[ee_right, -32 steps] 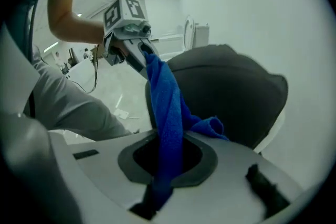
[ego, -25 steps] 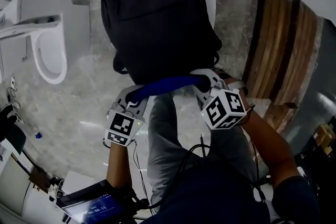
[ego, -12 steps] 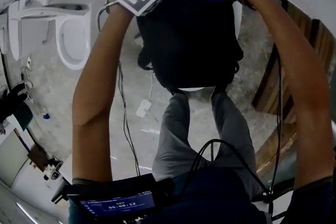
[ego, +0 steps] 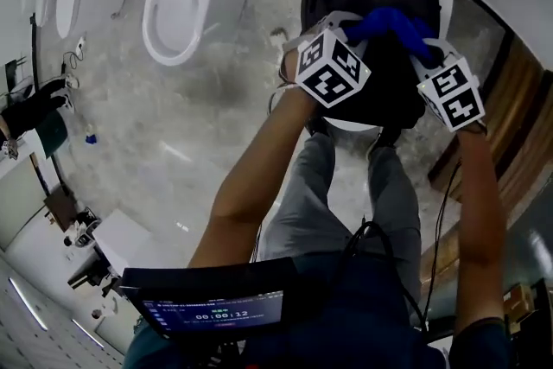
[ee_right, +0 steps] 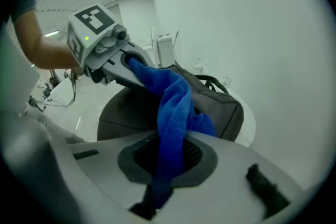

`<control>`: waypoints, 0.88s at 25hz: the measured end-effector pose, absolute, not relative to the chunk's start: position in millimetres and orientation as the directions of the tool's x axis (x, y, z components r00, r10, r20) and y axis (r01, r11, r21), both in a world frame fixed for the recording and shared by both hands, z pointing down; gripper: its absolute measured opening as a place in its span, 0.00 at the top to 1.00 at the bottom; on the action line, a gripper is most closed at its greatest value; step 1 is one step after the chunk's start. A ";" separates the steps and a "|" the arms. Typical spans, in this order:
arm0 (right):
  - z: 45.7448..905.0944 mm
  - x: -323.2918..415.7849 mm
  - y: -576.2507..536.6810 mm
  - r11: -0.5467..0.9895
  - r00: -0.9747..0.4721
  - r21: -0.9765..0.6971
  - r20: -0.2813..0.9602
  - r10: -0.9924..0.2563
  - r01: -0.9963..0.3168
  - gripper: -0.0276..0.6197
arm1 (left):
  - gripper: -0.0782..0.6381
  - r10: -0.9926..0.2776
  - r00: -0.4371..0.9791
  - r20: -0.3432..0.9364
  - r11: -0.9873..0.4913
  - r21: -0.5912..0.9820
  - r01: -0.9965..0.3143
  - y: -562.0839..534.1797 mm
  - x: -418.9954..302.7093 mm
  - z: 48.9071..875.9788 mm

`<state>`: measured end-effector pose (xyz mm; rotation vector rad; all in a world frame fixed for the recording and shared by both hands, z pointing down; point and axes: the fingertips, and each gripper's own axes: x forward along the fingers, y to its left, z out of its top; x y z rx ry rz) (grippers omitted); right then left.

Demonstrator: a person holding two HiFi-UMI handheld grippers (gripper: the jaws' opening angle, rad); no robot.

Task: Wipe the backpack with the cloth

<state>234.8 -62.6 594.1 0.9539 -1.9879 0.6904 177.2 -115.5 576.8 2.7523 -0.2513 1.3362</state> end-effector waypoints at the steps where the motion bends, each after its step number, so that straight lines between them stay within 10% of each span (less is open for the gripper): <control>1: 594.2 229.7 -47.8 0.534 -0.379 -0.132 0.842 -0.384 -0.835 0.92 | 0.85 -0.110 0.612 0.783 -0.980 0.016 -0.197 -97.8 171.1 577.3; 9: 611.5 175.4 64.1 0.381 -0.334 -0.192 0.875 -0.351 -0.905 0.92 | 0.85 -0.109 0.662 0.741 -0.973 0.058 -0.225 -2.7 119.1 573.8; 22: 315.8 141.0 85.8 0.004 -0.048 -0.106 0.416 -0.908 -0.994 0.92 | 0.85 -0.162 0.893 0.421 -0.984 -0.002 -0.177 25.7 61.6 313.5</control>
